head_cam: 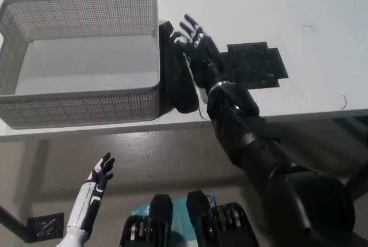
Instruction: Use the right hand to push the pencil case on the right hand side to the container on the left side
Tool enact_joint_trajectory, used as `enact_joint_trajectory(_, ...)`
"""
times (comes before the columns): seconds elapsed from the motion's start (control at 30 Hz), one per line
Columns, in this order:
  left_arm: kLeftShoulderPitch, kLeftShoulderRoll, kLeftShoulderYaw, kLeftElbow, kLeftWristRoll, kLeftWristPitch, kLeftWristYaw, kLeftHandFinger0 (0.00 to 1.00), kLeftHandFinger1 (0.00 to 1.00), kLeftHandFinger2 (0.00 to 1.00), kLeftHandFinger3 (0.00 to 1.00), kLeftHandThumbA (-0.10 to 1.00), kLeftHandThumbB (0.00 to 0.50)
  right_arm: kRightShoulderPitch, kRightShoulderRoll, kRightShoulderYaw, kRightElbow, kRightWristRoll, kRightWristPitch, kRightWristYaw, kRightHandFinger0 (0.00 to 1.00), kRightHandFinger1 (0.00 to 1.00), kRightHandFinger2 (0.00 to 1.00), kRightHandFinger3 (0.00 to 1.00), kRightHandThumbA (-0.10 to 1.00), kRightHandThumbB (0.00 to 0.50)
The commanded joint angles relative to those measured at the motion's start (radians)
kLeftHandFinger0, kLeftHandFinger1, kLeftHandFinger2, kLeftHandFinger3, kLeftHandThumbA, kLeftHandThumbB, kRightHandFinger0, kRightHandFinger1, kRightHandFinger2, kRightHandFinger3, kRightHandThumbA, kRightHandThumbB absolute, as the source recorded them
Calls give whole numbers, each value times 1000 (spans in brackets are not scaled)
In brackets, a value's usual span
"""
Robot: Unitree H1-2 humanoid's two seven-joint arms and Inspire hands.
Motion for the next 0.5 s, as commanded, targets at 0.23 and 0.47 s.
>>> enact_joint_trajectory(0.23,6,15,-8,-16,6,-38,-8,1000,1000,1000,1000,1000,301,279,-98,54,-842,-28,113,-1,1000,1000,1000,1000,1000,301)
enact_joint_trajectory(0.47,3,17,-6,-18,2,-38,-14,1000,1000,1000,1000,1000,300,434,-143,74,-1211,-12,211,16,1000,1000,1000,1000,1000,305)
